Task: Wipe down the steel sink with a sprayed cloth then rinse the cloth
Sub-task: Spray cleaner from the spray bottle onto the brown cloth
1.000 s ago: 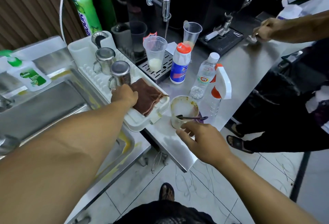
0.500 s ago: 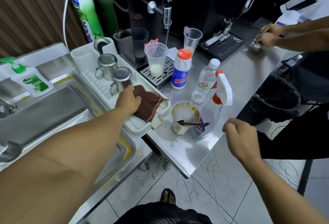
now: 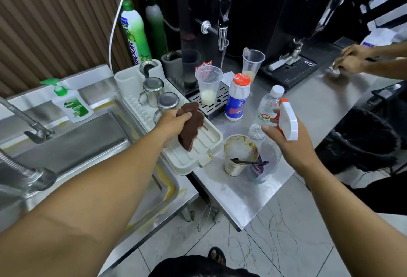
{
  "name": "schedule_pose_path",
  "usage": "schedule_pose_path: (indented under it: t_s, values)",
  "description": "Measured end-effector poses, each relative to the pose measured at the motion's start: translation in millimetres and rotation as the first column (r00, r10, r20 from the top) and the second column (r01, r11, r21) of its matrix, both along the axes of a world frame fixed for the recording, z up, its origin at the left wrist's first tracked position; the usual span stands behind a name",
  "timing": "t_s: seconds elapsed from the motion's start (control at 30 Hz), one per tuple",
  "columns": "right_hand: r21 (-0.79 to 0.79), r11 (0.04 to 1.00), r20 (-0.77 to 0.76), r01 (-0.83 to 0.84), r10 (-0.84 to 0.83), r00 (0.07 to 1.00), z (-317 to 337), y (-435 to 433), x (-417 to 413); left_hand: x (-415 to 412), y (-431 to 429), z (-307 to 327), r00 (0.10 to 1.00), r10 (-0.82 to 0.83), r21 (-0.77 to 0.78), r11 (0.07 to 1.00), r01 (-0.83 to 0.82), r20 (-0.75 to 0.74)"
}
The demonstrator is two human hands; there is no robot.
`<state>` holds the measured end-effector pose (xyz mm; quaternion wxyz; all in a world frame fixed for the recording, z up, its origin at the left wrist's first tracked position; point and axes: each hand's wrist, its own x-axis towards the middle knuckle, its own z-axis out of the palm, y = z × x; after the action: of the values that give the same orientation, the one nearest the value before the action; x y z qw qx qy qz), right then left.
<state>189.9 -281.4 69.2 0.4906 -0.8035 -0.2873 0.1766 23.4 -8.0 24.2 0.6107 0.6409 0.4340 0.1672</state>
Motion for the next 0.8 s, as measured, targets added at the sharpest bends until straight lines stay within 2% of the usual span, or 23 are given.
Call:
schedule_pose_path:
  t_s: [0.23, 0.4, 0.5, 0.67, 0.8]
  values:
    - [0.113, 0.991, 0.021, 0.073, -0.076, 0.997, 6.6, 1.8, -5.9, -11.9, -4.1, 15.3, 0.99, 0.062, -0.112, 0.993, -0.048, 0.126]
    - [0.221, 0.974, 0.063, 0.051, -0.067, 0.996, 30.9, -17.4, -21.4, -23.7, -5.2, 25.0, 0.981, 0.088, -0.189, 0.98, -0.055, 0.173]
    - [0.289, 0.951, 0.035, 0.109, -0.124, 0.992, 39.9, -35.5, -31.4, -31.9, -4.1, 35.6, 0.966, 0.104, -0.24, 0.97, -0.046, 0.236]
    - [0.446, 0.869, -0.067, 0.211, -0.203, 0.977, 42.3, -68.0, -55.6, -52.5, -3.7, 56.2, 0.936, 0.059, -0.357, 0.931, 0.074, 0.348]
    - [0.398, 0.88, -0.067, 0.258, -0.253, 0.965, 47.9, -89.3, -81.4, -72.7, -6.3, 72.8, 0.906, -0.035, -0.445, 0.862, 0.241, 0.422]
